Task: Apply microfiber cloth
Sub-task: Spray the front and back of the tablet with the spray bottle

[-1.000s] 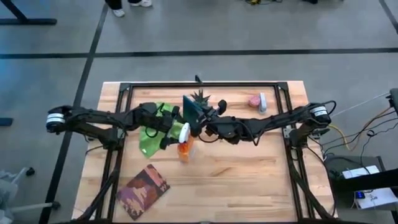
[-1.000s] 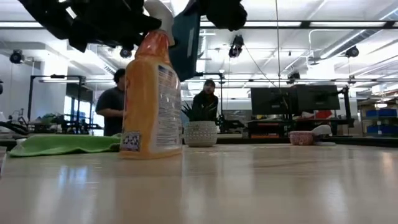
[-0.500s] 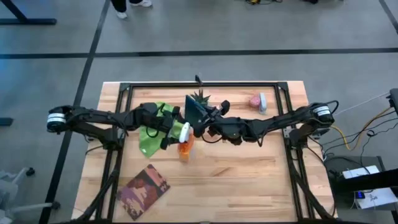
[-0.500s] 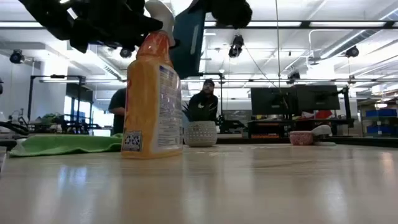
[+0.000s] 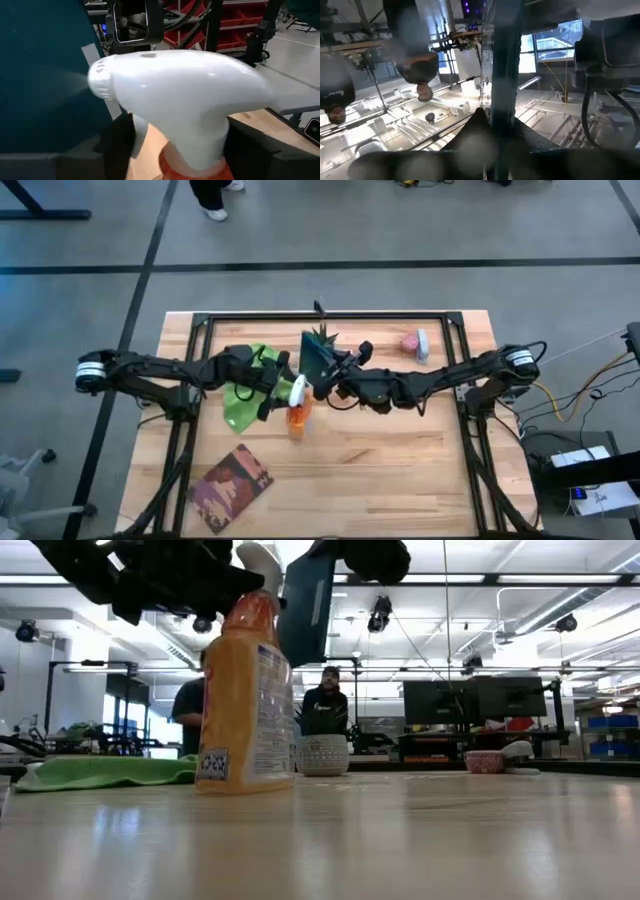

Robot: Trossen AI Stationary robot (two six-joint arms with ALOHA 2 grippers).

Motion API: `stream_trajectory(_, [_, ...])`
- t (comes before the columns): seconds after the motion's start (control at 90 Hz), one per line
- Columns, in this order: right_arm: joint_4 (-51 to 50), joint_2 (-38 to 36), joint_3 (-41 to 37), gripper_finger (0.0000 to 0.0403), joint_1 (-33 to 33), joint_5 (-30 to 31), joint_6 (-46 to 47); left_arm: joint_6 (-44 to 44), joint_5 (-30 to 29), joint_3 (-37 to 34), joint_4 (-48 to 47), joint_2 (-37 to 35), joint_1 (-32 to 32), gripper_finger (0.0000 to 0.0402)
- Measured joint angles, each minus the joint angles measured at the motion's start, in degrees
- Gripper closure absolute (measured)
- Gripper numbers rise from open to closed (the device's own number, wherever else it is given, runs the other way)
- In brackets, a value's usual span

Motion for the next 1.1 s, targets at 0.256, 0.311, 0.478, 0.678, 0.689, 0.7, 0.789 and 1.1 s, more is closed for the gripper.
stream_trajectory(0.256, [2.7, -1.2, 0.0, 0.039, 1.0, 0.0, -1.4, -1.6, 0.2, 0.0, -1.5, -0.4, 0.0, 0.0252])
stream_trajectory(0.311, [3.9, -1.6, 0.0, 0.039, 0.8, 0.1, -1.4, -1.9, 0.7, 0.0, -1.5, -0.4, 0.0, 0.0252])
stream_trajectory(0.478, [3.6, -1.9, 0.0, 0.039, -0.9, 1.2, -1.3, -3.1, 1.7, 0.0, -1.9, -0.6, -0.8, 0.0226])
stream_trajectory(0.678, [3.7, -1.9, -0.4, 0.039, -2.5, 1.6, -0.5, -3.2, 1.9, 0.0, -5.5, -2.7, -1.5, 0.0222])
stream_trajectory(0.689, [3.7, -1.9, -0.4, 0.039, -2.6, 1.6, -0.5, -3.2, 1.9, 0.0, -5.8, -2.8, -1.5, 0.0222])
stream_trajectory(0.7, [3.7, -1.9, -0.4, 0.039, -2.7, 1.6, -0.5, -3.3, 2.0, 0.0, -6.0, -3.0, -1.5, 0.0222])
stream_trajectory(0.789, [3.8, -1.9, -0.7, 0.039, -3.5, 1.7, 0.0, -3.0, 2.0, 0.0, -8.0, -4.3, -1.5, 0.0222])
stream_trajectory(1.1, [5.2, -1.8, -3.2, 0.039, -4.6, 1.9, 1.2, -4.0, 2.0, 0.0, -11.4, -6.1, -1.5, 0.0177])
